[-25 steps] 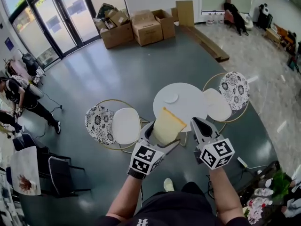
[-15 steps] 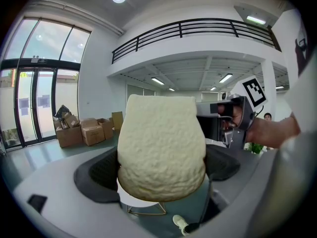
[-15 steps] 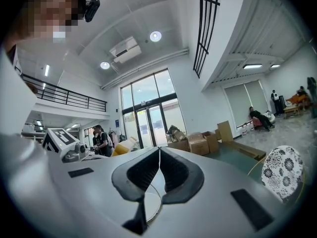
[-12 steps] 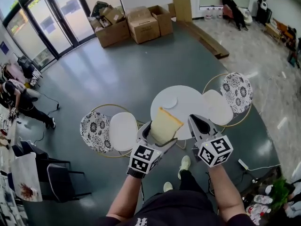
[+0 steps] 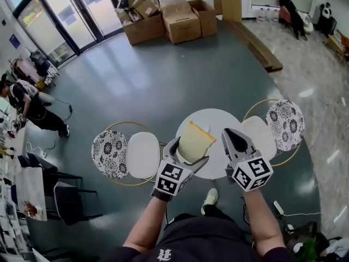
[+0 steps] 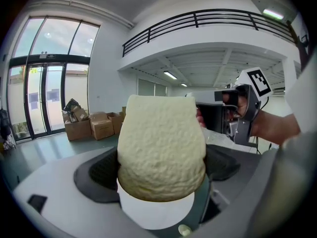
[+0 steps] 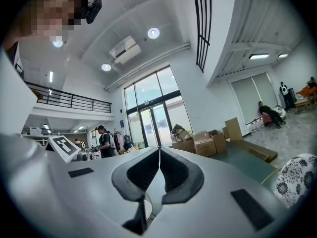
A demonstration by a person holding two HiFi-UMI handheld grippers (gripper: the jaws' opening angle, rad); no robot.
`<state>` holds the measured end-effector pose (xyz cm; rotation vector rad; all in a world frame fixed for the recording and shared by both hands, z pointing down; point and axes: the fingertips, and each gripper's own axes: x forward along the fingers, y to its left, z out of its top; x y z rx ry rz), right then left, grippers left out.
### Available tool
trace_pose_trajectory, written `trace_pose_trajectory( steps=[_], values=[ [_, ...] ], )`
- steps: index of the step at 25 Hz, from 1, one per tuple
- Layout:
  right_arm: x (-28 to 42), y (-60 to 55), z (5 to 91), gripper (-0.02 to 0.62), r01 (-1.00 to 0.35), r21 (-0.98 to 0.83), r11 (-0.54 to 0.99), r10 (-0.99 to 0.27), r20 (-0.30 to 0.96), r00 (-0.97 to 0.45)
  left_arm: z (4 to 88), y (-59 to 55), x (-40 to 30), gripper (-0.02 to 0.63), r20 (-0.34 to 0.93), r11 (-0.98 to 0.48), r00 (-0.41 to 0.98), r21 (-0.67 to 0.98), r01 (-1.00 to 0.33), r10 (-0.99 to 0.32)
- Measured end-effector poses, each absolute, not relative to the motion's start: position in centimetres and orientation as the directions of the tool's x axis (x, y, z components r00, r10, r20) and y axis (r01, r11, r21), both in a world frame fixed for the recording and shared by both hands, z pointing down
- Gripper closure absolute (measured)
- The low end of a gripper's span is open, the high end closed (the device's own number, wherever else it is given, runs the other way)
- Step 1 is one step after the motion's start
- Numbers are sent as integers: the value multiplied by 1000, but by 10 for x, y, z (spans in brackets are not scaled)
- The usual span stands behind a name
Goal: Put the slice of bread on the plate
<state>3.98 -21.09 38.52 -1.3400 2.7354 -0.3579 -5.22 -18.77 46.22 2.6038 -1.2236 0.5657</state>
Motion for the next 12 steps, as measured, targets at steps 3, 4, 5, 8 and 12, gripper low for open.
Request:
trace_pose_trajectory(
  steps=[3,4,5,8,12],
  values=[
    [46,-236,389,589,-753,-243,612,-772,27,-635,474,-215,-47,84,433,-599,546,18,-800,-717],
    [48,-243,392,589,-749,-248,614,-769,26,-639,480,-223,-46,84,440,-588,534,16,-809,-722],
    [50,-249,395,589,-747,-253,615,-767,26,-641,487,-230,-45,84,448,-578,522,15,-816,-726],
    [53,-266,404,589,-743,-263,616,-763,35,-645,506,-251,-45,84,469,-553,497,23,-833,-730],
    [56,-294,419,589,-745,-276,607,-766,48,-641,533,-281,-43,84,492,-534,476,27,-845,-728]
  ],
)
